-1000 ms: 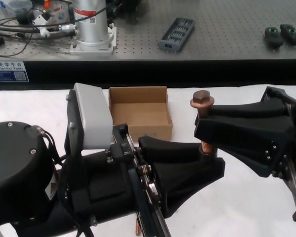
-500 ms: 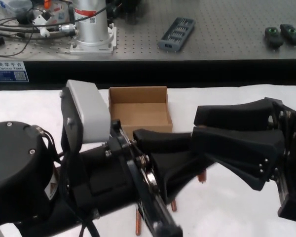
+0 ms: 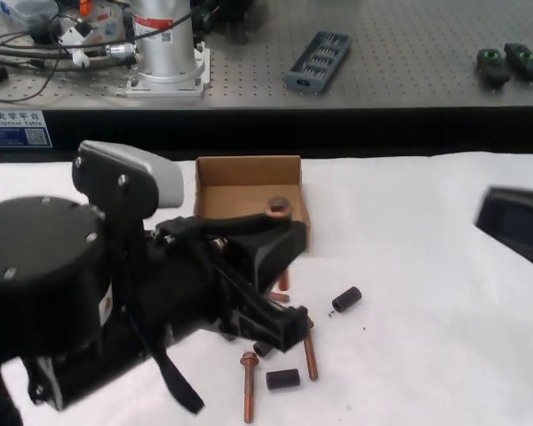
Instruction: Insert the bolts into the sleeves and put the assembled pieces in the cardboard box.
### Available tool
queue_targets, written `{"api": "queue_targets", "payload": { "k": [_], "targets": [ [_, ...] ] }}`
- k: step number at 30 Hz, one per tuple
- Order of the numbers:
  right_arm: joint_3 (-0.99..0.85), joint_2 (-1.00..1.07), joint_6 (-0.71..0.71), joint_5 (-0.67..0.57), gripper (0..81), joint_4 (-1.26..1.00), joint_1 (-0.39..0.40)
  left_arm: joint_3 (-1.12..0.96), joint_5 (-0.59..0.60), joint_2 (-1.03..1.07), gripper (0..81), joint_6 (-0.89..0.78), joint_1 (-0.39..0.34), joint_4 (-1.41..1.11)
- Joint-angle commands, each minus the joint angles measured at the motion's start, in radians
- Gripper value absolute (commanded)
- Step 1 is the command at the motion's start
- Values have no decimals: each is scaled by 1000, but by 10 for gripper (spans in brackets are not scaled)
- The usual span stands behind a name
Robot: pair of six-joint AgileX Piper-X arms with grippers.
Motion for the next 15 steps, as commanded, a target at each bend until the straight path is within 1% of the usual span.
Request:
{"api": "queue_targets", "payload": {
  "k": [1,3,5,7,10,13,15],
  "targets": [
    [0,-3,-4,-10,38,10,-4,-131,-13,-9,6,-53,80,316],
    [0,-31,-50,22,38,91,-15,-194,-10,0,6,-53,122,426],
    [0,-53,-96,80,38,178,-17,-272,10,17,6,-53,162,553],
    [0,-62,-122,128,38,254,-17,-355,56,52,6,-46,203,655],
    [0,-63,-125,173,38,338,-17,-470,135,130,6,-20,249,736],
    [0,-63,-125,212,38,403,-17,-591,153,222,6,-20,277,816],
    [0,-63,-125,248,38,432,-17,-679,163,288,6,-20,283,877]
  ]
}}
